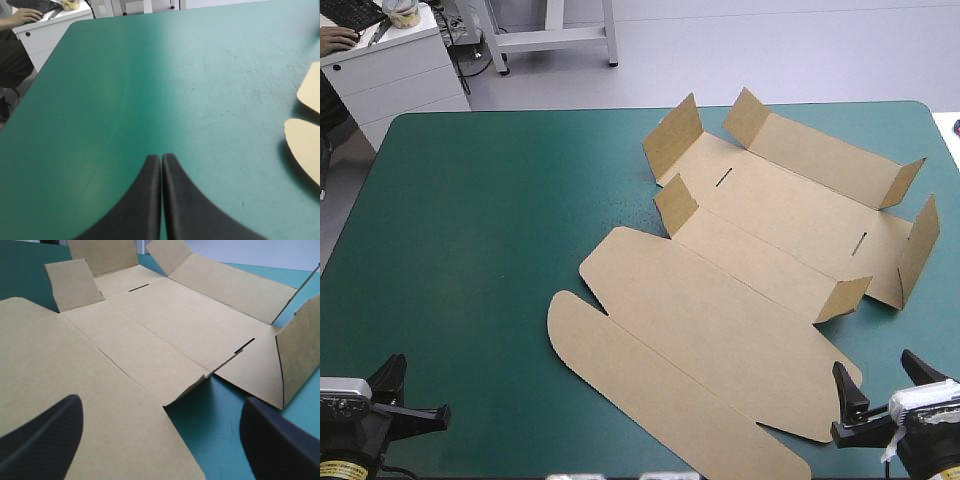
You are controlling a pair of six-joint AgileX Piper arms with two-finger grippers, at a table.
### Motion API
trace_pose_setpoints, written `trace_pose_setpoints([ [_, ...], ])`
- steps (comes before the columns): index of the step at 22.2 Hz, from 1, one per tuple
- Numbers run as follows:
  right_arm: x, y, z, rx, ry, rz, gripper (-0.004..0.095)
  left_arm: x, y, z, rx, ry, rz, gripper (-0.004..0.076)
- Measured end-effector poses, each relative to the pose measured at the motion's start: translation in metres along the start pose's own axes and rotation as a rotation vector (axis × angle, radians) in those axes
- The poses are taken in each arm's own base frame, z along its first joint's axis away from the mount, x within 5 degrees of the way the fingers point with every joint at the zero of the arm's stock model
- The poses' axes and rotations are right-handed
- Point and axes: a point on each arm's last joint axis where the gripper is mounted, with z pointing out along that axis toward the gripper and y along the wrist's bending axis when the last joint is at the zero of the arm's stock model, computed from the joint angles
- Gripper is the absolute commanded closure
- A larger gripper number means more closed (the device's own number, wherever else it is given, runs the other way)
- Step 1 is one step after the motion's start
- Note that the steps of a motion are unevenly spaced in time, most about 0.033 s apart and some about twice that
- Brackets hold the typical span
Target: Fold the box
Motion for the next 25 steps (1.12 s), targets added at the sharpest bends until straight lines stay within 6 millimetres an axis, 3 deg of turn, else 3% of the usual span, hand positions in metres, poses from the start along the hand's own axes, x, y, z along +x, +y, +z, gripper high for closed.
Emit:
trace_pose_setpoints([
  [7, -0.002, -0.012, 0.0, 0.13, -0.032, 0.417, 0.0112, 0.0, 0.0, 0.0, 0.0, 0.0, 0.0, 0.0734],
  [11, -0.026, -0.017, 0.009, 0.168, 0.034, 0.582, 0.0112, 0.0, 0.0, 0.0, 0.0, 0.0, 0.0, 0.0734],
  [14, -0.051, -0.022, 0.032, 0.206, 0.138, 0.649, 0.0112, 0.0, 0.0, 0.0, 0.0, 0.0, 0.0, 0.0734],
  [19, -0.086, -0.031, 0.088, 0.259, 0.302, 0.704, 0.0112, 0.0, 0.0, 0.0, 0.0, 0.0, 0.0, 0.0734],
  [25, -0.086, -0.039, 0.15, 0.331, 0.547, 0.705, 0.0113, 0.0, 0.0, 0.0, 0.0, 0.001, 0.0, 0.0734],
])
